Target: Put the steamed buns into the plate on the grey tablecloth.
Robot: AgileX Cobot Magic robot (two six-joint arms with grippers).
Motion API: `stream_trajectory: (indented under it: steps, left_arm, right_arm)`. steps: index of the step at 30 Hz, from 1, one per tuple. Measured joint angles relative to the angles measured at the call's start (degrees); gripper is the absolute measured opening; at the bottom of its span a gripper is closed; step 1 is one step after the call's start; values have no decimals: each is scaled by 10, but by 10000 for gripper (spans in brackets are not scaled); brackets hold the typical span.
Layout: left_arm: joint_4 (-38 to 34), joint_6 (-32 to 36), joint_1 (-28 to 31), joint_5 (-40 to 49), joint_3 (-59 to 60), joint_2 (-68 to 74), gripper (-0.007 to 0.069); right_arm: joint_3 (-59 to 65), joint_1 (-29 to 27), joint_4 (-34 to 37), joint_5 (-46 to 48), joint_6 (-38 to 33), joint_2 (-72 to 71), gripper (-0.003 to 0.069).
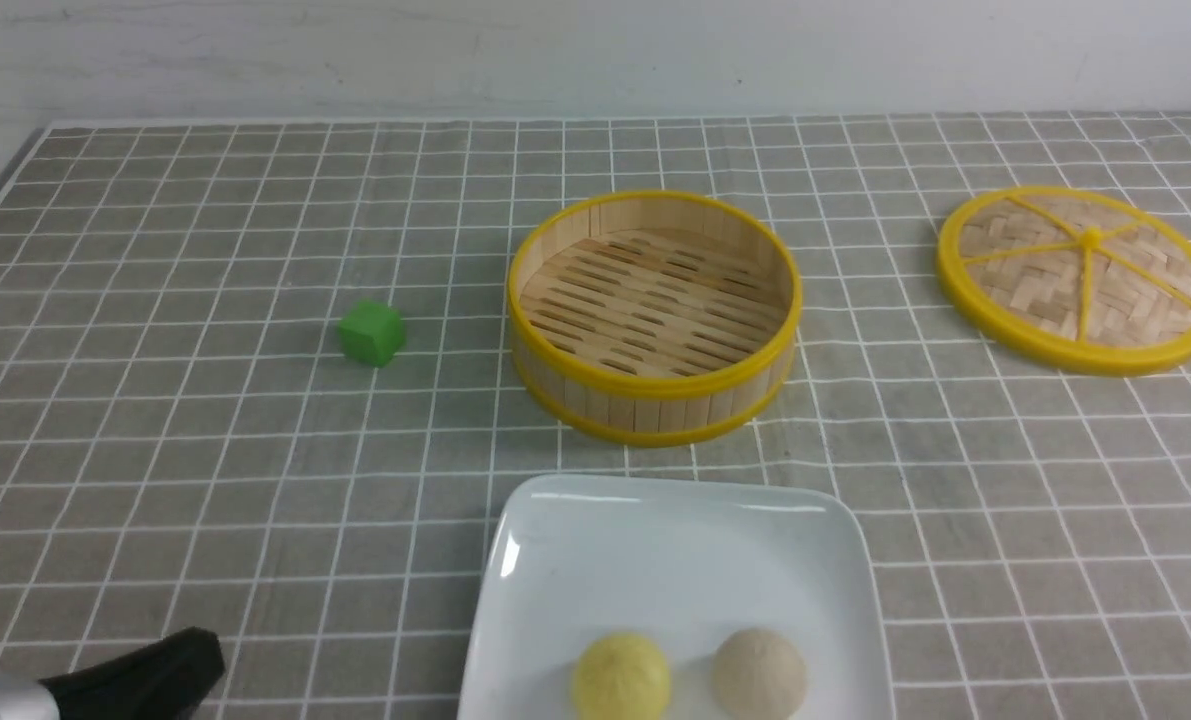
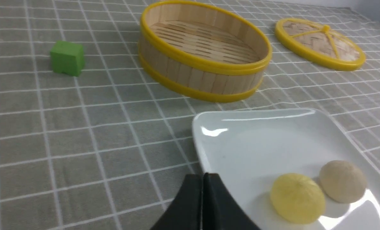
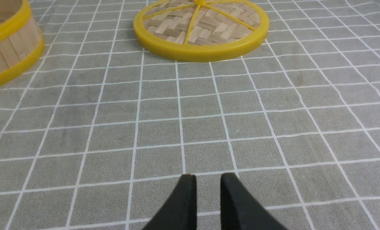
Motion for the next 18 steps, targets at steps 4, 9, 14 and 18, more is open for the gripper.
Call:
stream_trajectory:
  steps: [4,9,14,18]
  left_arm:
    - [-35,91,111,15,7,-11,34]
    - [-58,149,234,18,38,-70,39]
    - [-52,133,274,22,87,-125,43]
    - [-42,122,275,52,102,-152,46]
  right_arm:
    - [0,0,0,0,0,0,144]
    - [0,0,0,0,0,0,148]
    - [0,0,0,0,0,0,150]
    - [0,0,0,1,0,0,154]
